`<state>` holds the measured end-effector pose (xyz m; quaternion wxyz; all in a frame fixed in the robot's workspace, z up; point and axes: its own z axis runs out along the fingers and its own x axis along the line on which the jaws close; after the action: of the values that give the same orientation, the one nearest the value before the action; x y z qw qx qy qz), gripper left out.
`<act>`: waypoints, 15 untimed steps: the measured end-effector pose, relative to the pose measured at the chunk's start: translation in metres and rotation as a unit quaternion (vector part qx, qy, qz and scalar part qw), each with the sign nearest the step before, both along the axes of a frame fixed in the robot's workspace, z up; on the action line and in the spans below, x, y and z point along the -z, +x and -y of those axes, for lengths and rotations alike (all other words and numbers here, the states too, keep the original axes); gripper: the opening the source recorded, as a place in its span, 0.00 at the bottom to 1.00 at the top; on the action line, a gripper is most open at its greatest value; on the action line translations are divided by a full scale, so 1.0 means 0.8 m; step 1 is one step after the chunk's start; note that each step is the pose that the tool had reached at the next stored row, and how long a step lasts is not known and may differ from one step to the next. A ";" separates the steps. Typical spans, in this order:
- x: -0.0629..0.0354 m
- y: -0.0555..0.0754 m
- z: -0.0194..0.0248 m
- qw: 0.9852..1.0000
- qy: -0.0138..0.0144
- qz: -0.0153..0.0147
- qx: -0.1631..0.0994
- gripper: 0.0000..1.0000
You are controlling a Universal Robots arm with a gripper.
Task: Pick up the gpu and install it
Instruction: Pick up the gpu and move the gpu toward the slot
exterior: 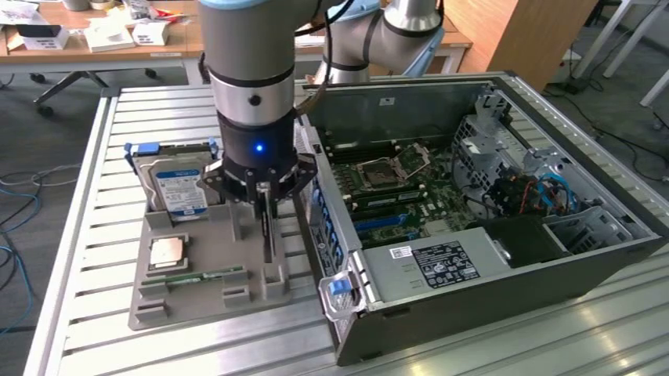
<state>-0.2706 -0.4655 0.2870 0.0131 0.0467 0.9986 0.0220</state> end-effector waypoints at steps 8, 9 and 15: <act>-0.045 0.000 0.0000 1.000 0.000 0.000 0.000 0.26; -0.051 0.000 0.0000 1.000 0.000 0.000 0.000 0.26; -0.086 0.000 0.0000 1.000 0.000 0.000 0.000 0.26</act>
<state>-0.2706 -0.4655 0.3556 0.0131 0.0467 0.9986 0.0221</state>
